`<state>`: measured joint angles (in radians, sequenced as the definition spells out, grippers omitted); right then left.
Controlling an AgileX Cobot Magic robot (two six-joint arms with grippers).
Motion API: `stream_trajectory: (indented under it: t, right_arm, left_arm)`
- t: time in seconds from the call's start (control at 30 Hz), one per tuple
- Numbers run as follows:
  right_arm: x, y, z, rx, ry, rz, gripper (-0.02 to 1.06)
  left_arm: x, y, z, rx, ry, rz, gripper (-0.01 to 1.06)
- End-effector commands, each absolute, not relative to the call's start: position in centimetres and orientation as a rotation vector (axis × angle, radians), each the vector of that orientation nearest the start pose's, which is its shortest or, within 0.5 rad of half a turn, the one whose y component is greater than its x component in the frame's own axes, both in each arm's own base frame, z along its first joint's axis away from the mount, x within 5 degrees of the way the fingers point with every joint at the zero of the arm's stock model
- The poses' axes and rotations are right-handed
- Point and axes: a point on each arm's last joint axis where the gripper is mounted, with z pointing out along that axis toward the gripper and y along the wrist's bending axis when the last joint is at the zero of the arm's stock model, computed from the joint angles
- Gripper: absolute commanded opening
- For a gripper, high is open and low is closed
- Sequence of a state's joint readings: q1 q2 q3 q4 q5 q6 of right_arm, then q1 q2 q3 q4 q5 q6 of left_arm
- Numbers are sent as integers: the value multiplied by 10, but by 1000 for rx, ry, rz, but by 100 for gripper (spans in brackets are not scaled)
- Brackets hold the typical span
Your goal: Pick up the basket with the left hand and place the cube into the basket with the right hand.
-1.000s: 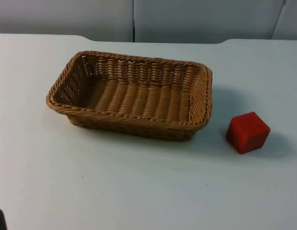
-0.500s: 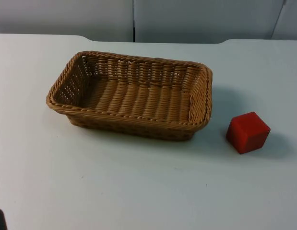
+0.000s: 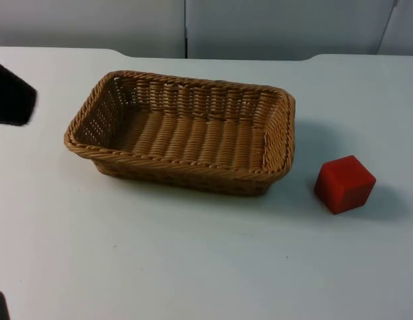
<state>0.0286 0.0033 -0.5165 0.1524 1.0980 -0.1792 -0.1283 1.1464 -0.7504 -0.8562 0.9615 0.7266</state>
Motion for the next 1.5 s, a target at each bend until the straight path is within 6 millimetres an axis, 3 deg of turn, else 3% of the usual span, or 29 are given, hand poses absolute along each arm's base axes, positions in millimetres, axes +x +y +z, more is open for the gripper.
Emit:
stream_trajectory:
  t: [0.0, 0.07, 0.1, 0.13, 0.2, 0.23, 0.27, 0.43, 0.67, 0.83, 0.87, 1.13, 1.23, 1.27, 1.3, 1.33, 1.37, 1.47]
  right_arm:
    - [-8, 12, 279, -232, 2037, 96, 0]
    - [-8, 12, 279, -232, 2037, 96, 0]
    - [-8, 12, 279, -232, 2037, 96, 0]
    - [-8, 12, 279, -232, 2037, 96, 0]
    - [-8, 12, 279, -232, 2037, 96, 0]
    - [-8, 12, 279, -232, 2037, 96, 0]
    - [-8, 12, 279, -232, 2037, 96, 0]
    - [-8, 12, 279, -232, 2037, 96, 0]
    - [-8, 12, 279, -232, 2037, 96, 0]
    - [-8, 12, 279, -232, 2037, 96, 0]
    - [-8, 12, 279, -232, 2037, 96, 0]
    - [-8, 12, 279, -232, 2037, 96, 0]
    - [-8, 12, 279, -232, 2037, 96, 0]
    - [-8, 12, 279, -232, 2037, 96, 0]
    - [-8, 12, 279, -232, 2037, 96, 0]
    - [-8, 12, 279, -232, 2037, 96, 0]
    - [-8, 12, 279, -232, 2037, 96, 0]
    - [-8, 12, 279, -232, 2037, 96, 0]
  left_arm:
    - [210, -86, 270, 587, 2465, -886, 11]
    - [240, -89, 256, 570, 2525, -891, 26]
    - [240, -89, 256, 570, 2525, -891, 26]
    - [259, -91, 250, 556, 2543, -879, 44]
    - [284, -93, 244, 536, 2548, -857, 64]
    - [295, -94, 240, 519, 2546, -837, 69]
    - [295, -94, 240, 519, 2546, -837, 69]
    - [347, -90, 233, 518, 2490, -619, 69]
    - [386, -84, 213, 550, 2520, -430, 69]
    - [416, -83, 176, 580, 2595, -353, 69]
    - [416, -83, 176, 580, 2595, -353, 69]
    - [438, -85, 120, 577, 2671, -342, 69]
    - [441, -84, 107, 574, 2680, -325, 63]
    - [441, -83, 101, 572, 2688, -320, 53]
    - [441, -82, 96, 544, 2704, -322, 25]
    - [441, -82, 96, 531, 2708, -322, 18]
    - [442, -81, 96, 490, 2716, -326, 0]
    - [443, -81, 102, 383, 2720, -340, 0]
